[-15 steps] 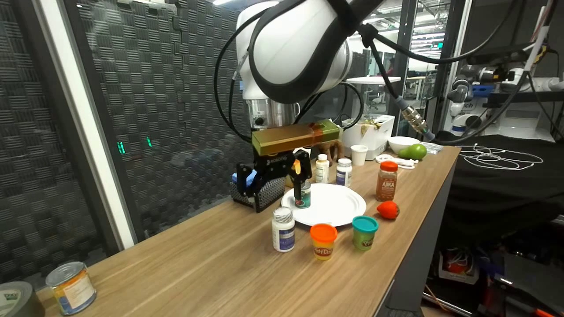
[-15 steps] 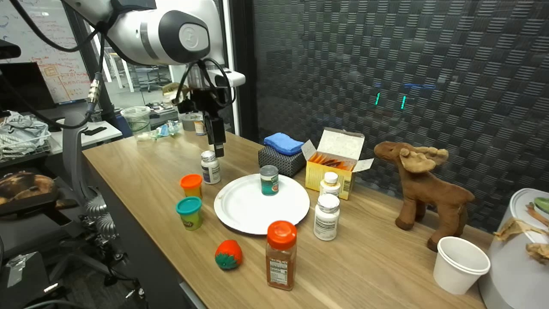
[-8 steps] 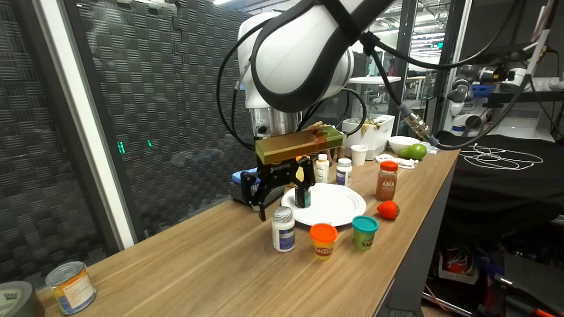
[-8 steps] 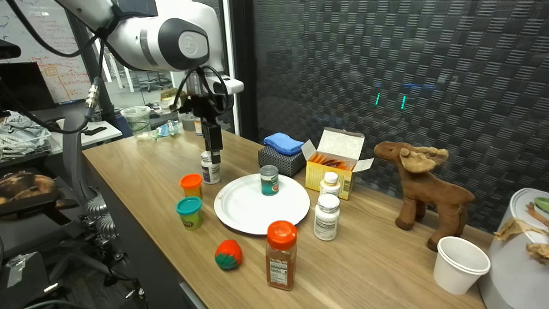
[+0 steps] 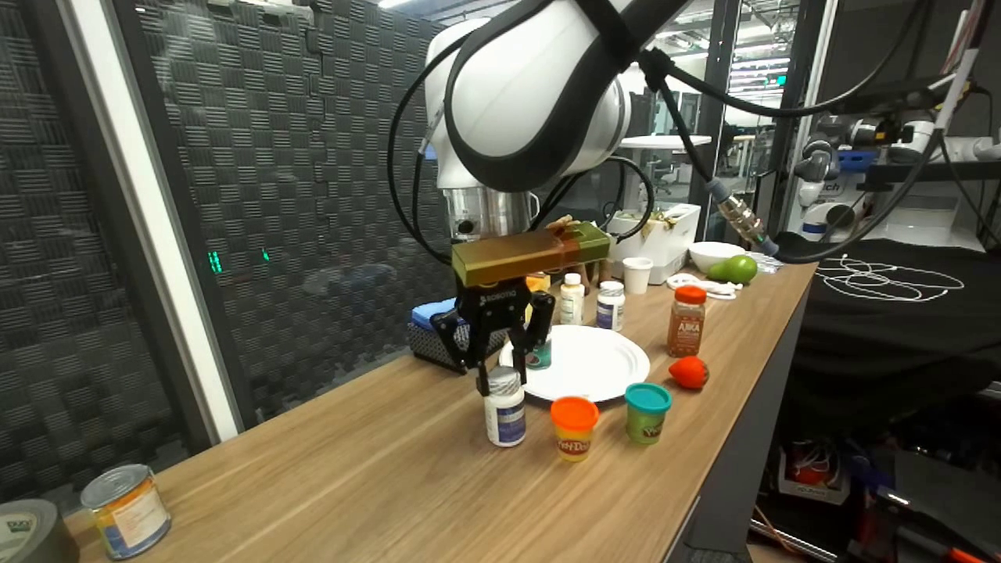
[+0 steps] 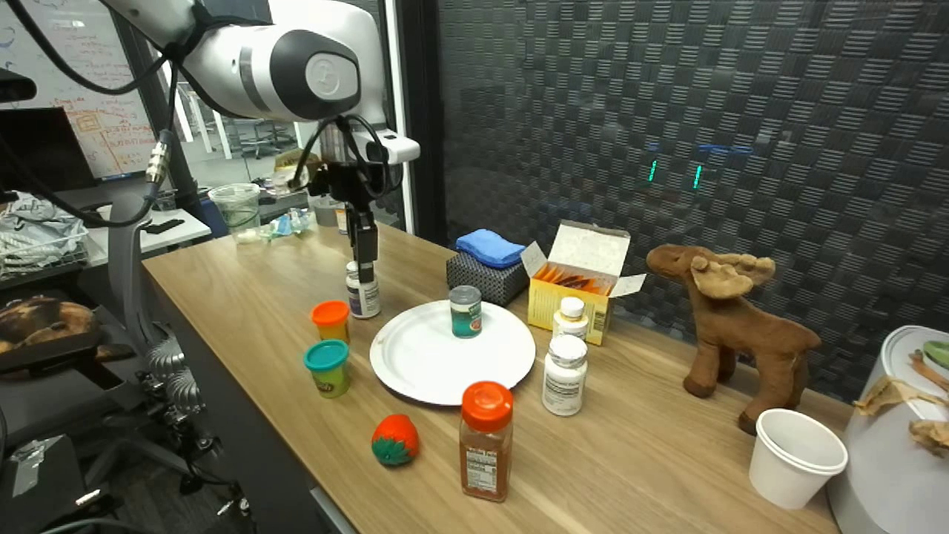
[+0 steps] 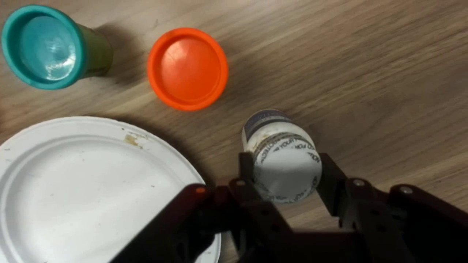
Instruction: Pick up all the objects surrounding the white plate and arrange them on the plate
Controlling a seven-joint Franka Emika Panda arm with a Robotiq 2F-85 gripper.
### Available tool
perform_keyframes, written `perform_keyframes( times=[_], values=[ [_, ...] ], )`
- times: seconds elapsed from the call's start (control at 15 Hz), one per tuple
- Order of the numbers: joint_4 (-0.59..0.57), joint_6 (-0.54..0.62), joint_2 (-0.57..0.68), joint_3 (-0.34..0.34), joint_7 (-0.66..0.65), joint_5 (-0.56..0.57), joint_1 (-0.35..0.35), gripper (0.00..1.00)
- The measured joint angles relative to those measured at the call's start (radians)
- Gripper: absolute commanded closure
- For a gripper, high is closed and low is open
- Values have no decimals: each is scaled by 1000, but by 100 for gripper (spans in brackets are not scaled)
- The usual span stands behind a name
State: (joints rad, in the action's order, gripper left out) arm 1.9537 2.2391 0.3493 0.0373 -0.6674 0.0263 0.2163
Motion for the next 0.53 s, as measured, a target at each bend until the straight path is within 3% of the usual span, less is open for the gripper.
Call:
perform_keyframes(
  times=[0.53],
  values=[
    [43, -16, -102, -19, -38, -13, -24, 80]
  ],
)
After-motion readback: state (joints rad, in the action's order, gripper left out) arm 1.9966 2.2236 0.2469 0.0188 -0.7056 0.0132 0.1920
